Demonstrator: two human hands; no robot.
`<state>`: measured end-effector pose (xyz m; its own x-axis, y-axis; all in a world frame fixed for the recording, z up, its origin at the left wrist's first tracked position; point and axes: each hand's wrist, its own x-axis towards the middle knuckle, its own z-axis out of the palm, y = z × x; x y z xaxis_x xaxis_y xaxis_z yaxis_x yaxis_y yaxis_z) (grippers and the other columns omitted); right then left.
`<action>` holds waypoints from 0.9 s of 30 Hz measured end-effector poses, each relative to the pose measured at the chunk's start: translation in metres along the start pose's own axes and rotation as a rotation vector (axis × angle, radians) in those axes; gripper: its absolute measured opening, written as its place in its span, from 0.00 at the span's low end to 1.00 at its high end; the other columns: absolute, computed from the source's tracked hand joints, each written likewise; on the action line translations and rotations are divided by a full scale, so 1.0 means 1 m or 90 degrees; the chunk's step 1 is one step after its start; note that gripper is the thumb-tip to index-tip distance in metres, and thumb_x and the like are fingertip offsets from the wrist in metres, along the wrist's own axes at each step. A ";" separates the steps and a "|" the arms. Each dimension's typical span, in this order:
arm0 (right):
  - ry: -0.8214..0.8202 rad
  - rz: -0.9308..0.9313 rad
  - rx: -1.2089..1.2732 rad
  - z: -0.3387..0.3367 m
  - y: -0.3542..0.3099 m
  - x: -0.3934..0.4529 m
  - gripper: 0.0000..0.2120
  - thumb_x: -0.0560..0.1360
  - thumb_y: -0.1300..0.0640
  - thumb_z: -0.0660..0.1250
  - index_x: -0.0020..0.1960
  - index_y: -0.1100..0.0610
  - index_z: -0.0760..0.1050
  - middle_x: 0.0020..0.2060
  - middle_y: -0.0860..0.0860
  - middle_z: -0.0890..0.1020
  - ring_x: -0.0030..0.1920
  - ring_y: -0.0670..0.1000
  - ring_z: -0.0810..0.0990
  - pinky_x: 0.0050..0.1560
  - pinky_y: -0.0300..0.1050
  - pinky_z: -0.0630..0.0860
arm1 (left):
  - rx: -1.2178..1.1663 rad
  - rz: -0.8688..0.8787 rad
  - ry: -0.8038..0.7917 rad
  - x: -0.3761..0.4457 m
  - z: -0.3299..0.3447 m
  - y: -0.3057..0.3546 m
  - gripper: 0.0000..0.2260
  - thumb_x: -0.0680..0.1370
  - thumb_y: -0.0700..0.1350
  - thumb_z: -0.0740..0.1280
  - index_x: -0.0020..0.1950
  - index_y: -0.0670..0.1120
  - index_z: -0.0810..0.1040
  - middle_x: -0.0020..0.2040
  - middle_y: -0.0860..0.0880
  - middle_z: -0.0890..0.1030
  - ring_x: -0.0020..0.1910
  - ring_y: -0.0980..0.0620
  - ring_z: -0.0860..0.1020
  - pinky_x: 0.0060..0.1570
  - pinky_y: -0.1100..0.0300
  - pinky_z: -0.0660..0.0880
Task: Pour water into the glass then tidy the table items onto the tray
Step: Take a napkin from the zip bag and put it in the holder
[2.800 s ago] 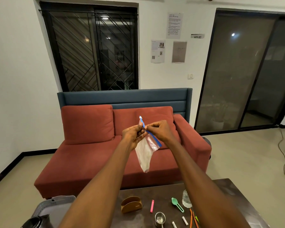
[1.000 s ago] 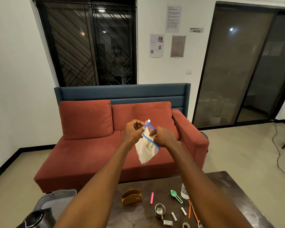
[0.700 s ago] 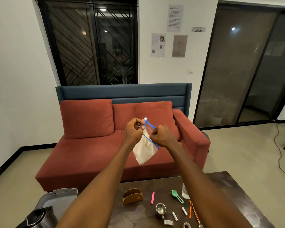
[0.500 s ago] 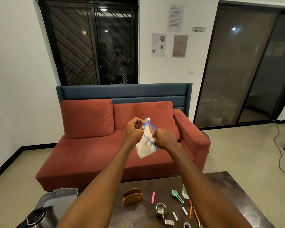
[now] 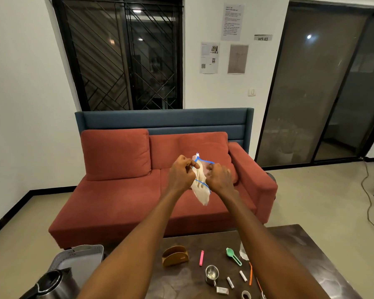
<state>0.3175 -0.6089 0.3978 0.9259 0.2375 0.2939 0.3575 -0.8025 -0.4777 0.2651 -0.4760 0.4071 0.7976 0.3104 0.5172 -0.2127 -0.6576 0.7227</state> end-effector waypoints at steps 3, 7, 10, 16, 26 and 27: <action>-0.012 0.008 0.064 -0.001 -0.001 0.001 0.17 0.74 0.59 0.65 0.62 0.56 0.77 0.58 0.53 0.82 0.62 0.58 0.77 0.64 0.53 0.67 | 0.113 0.000 -0.003 -0.004 0.004 0.001 0.10 0.70 0.43 0.67 0.50 0.50 0.83 0.44 0.53 0.73 0.39 0.53 0.75 0.36 0.59 0.70; 0.004 -0.007 0.120 -0.005 -0.003 -0.001 0.17 0.71 0.62 0.64 0.58 0.54 0.80 0.53 0.50 0.85 0.60 0.55 0.79 0.61 0.51 0.67 | 0.157 -0.033 -0.030 -0.007 0.010 0.001 0.12 0.69 0.49 0.72 0.50 0.50 0.78 0.49 0.49 0.74 0.45 0.46 0.78 0.42 0.53 0.74; 0.019 -0.029 0.149 -0.008 -0.003 -0.002 0.15 0.69 0.63 0.66 0.53 0.52 0.82 0.49 0.48 0.86 0.56 0.52 0.81 0.58 0.50 0.69 | 0.143 -0.085 -0.053 -0.006 0.015 0.001 0.11 0.69 0.47 0.72 0.50 0.49 0.79 0.51 0.48 0.80 0.53 0.44 0.78 0.47 0.55 0.71; 0.026 -0.060 0.203 -0.009 0.001 -0.003 0.18 0.69 0.64 0.65 0.54 0.51 0.84 0.52 0.47 0.86 0.56 0.48 0.82 0.63 0.51 0.68 | -0.025 -0.201 -0.081 -0.003 0.019 0.007 0.22 0.65 0.41 0.76 0.58 0.46 0.78 0.55 0.47 0.80 0.55 0.47 0.77 0.33 0.73 0.69; -0.004 0.006 -0.026 -0.020 0.006 -0.002 0.12 0.71 0.55 0.66 0.52 0.54 0.82 0.50 0.50 0.84 0.54 0.56 0.79 0.64 0.55 0.64 | -0.067 -0.154 -0.028 -0.006 0.024 0.008 0.27 0.65 0.30 0.66 0.63 0.44 0.79 0.57 0.47 0.82 0.52 0.48 0.80 0.40 0.73 0.67; -0.011 0.009 -0.029 -0.019 0.007 -0.001 0.11 0.71 0.55 0.65 0.51 0.54 0.82 0.48 0.50 0.84 0.53 0.57 0.79 0.64 0.55 0.64 | -0.066 -0.143 -0.020 -0.006 0.024 0.009 0.26 0.65 0.30 0.66 0.62 0.44 0.79 0.56 0.46 0.82 0.51 0.48 0.80 0.39 0.74 0.67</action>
<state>0.3164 -0.6250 0.4104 0.9330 0.2345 0.2729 0.3382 -0.8304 -0.4429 0.2720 -0.5004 0.3996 0.8484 0.4182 0.3244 -0.0833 -0.4997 0.8622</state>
